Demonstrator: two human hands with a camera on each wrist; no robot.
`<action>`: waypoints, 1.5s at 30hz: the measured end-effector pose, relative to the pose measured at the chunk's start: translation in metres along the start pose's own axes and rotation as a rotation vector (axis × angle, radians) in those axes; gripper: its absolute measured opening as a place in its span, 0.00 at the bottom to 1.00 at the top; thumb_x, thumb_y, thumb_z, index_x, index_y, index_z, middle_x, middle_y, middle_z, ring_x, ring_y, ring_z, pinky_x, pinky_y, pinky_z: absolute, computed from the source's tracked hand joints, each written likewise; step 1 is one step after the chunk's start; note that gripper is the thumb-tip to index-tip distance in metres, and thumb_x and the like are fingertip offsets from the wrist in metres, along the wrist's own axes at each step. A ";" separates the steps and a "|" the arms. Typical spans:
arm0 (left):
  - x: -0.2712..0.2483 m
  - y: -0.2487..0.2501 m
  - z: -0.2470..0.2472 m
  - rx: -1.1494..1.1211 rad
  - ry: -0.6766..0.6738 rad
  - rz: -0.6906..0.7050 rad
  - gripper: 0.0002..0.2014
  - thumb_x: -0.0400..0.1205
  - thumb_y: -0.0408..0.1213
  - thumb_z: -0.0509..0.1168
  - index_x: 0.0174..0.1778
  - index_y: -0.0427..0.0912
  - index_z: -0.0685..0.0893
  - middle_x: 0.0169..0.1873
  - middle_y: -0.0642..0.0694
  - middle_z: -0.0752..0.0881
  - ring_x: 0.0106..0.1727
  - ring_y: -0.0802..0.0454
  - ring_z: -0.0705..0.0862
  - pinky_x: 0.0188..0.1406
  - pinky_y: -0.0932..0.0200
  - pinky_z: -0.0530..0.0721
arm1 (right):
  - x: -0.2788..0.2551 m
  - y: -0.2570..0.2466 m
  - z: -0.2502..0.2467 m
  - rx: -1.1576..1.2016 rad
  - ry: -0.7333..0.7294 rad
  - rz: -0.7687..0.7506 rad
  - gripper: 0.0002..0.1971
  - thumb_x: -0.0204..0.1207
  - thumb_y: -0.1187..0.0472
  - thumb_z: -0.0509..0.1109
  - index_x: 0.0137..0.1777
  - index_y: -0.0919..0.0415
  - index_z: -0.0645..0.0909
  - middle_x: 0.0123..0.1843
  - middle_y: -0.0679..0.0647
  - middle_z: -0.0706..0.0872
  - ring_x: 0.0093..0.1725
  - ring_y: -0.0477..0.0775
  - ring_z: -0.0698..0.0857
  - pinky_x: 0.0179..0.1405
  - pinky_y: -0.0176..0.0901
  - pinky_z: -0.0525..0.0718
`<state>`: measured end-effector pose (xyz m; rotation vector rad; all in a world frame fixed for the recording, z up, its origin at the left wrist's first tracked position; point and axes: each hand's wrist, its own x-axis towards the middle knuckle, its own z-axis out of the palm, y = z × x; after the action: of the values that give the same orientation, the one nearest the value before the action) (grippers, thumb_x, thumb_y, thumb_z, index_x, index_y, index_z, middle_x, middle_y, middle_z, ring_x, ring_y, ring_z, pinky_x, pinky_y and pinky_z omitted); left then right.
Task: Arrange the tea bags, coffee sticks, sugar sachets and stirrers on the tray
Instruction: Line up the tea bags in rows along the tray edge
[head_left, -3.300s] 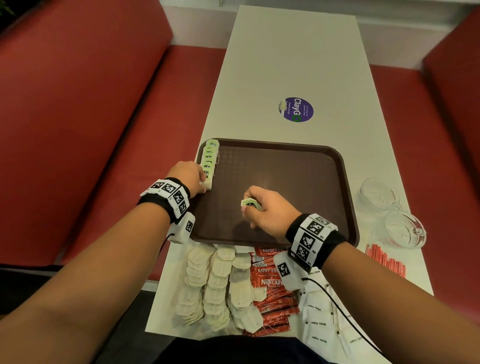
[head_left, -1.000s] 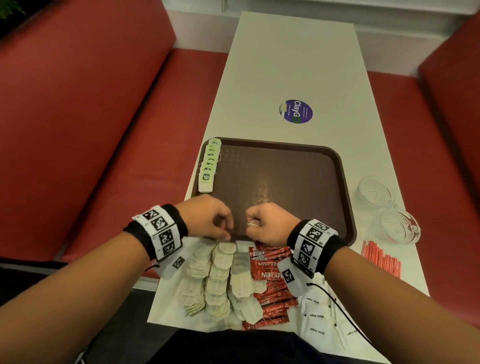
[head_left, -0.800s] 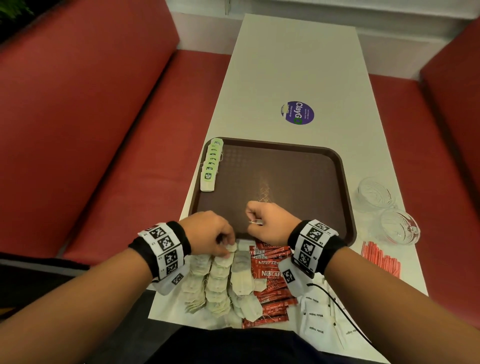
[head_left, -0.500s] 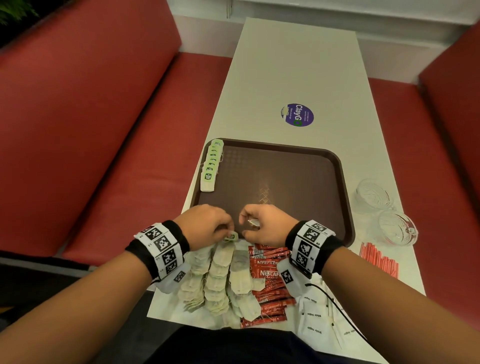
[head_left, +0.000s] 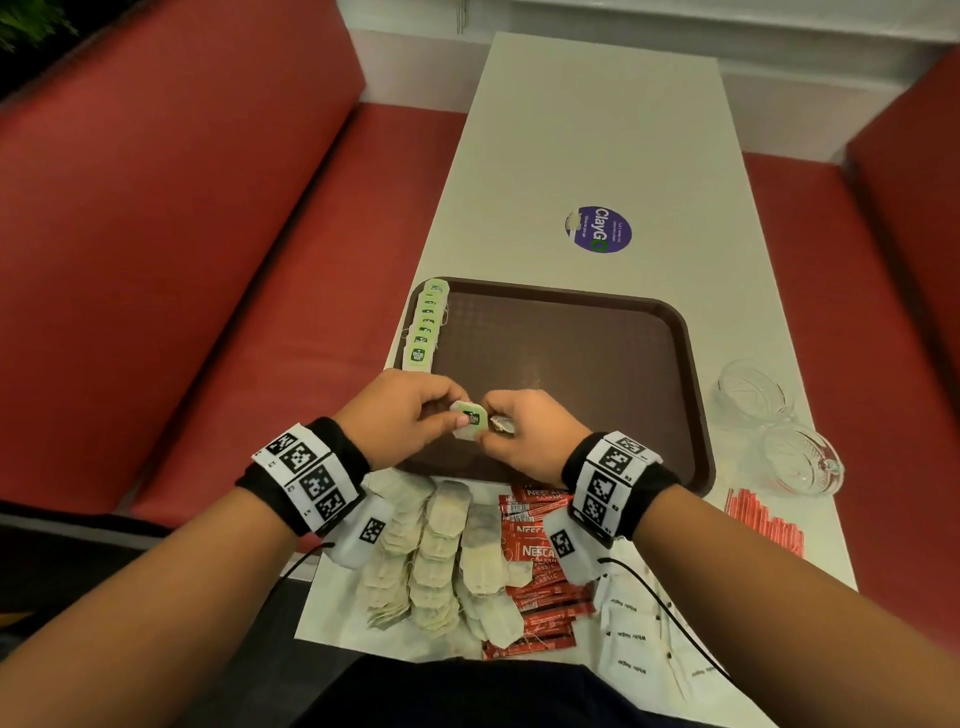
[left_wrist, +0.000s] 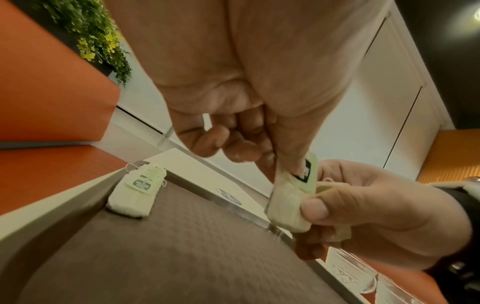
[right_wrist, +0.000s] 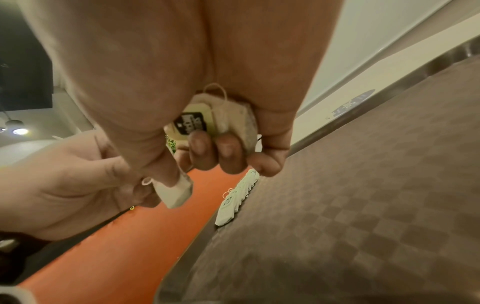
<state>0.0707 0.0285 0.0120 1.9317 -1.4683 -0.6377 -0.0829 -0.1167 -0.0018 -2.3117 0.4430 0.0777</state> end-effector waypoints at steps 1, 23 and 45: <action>0.002 -0.002 -0.001 0.006 -0.001 -0.008 0.03 0.80 0.41 0.74 0.49 0.50 0.89 0.32 0.53 0.85 0.32 0.55 0.80 0.35 0.60 0.79 | 0.000 0.000 0.000 0.002 0.003 0.004 0.05 0.78 0.56 0.73 0.45 0.49 0.79 0.38 0.45 0.84 0.37 0.46 0.81 0.37 0.40 0.74; 0.076 -0.087 -0.022 0.432 0.043 -0.583 0.13 0.76 0.55 0.74 0.49 0.56 0.80 0.44 0.52 0.85 0.47 0.48 0.85 0.48 0.51 0.86 | -0.004 -0.001 -0.008 0.115 -0.002 0.130 0.08 0.79 0.63 0.67 0.42 0.57 0.71 0.33 0.48 0.76 0.32 0.49 0.72 0.33 0.43 0.72; 0.039 0.001 -0.014 0.049 -0.148 0.032 0.05 0.80 0.50 0.72 0.47 0.55 0.89 0.37 0.56 0.87 0.40 0.57 0.84 0.43 0.55 0.85 | 0.001 -0.005 -0.009 0.239 -0.083 0.086 0.06 0.89 0.52 0.60 0.50 0.51 0.68 0.45 0.51 0.93 0.34 0.52 0.92 0.42 0.60 0.91</action>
<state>0.0903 -0.0068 0.0222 1.9286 -1.6160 -0.7501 -0.0808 -0.1198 0.0080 -2.0473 0.4820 0.1532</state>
